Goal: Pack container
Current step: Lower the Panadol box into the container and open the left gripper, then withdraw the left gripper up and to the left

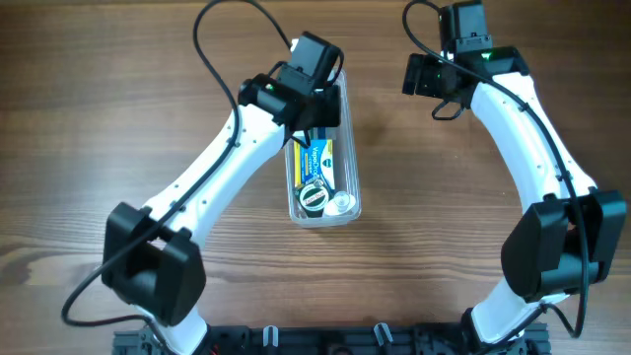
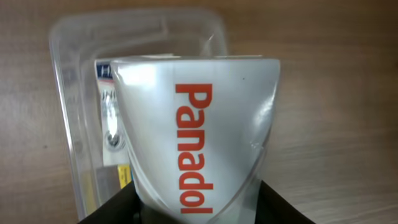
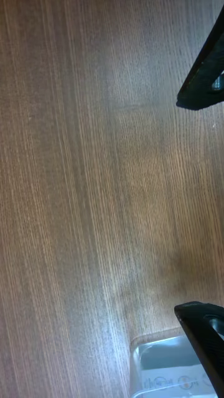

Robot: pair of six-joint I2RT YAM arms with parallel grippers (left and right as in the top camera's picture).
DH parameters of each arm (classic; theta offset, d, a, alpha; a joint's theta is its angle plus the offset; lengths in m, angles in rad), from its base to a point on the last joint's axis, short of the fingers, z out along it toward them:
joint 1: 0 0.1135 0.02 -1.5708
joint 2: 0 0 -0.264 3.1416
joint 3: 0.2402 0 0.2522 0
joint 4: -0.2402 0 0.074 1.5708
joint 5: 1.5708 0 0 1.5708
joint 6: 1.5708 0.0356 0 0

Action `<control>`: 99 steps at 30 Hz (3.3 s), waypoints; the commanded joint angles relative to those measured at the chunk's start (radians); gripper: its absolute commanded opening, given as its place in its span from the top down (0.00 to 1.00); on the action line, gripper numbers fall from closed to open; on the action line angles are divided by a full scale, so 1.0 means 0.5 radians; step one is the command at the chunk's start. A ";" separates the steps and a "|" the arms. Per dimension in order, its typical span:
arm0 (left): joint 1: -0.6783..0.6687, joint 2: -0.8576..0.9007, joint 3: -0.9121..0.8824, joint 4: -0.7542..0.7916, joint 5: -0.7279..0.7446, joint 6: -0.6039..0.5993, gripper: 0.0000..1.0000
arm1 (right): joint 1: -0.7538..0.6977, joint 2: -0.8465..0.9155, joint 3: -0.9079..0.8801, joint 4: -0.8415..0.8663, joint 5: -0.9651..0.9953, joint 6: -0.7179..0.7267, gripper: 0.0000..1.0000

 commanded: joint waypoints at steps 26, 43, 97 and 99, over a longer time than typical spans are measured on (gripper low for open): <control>0.058 0.322 -0.024 -0.034 -0.055 -0.118 0.42 | -0.005 -0.042 0.027 0.005 0.018 -0.022 0.00; 0.186 0.124 -0.024 -0.014 -0.011 -0.117 0.40 | -0.005 -0.042 0.027 0.005 0.018 -0.022 0.00; 1.577 -0.157 -0.025 -0.290 0.012 0.041 0.00 | -0.005 -0.042 0.027 0.005 0.018 -0.023 0.00; 1.577 -0.157 -0.025 -0.290 0.012 0.041 0.00 | -0.005 -0.042 0.027 0.004 0.018 -0.023 0.00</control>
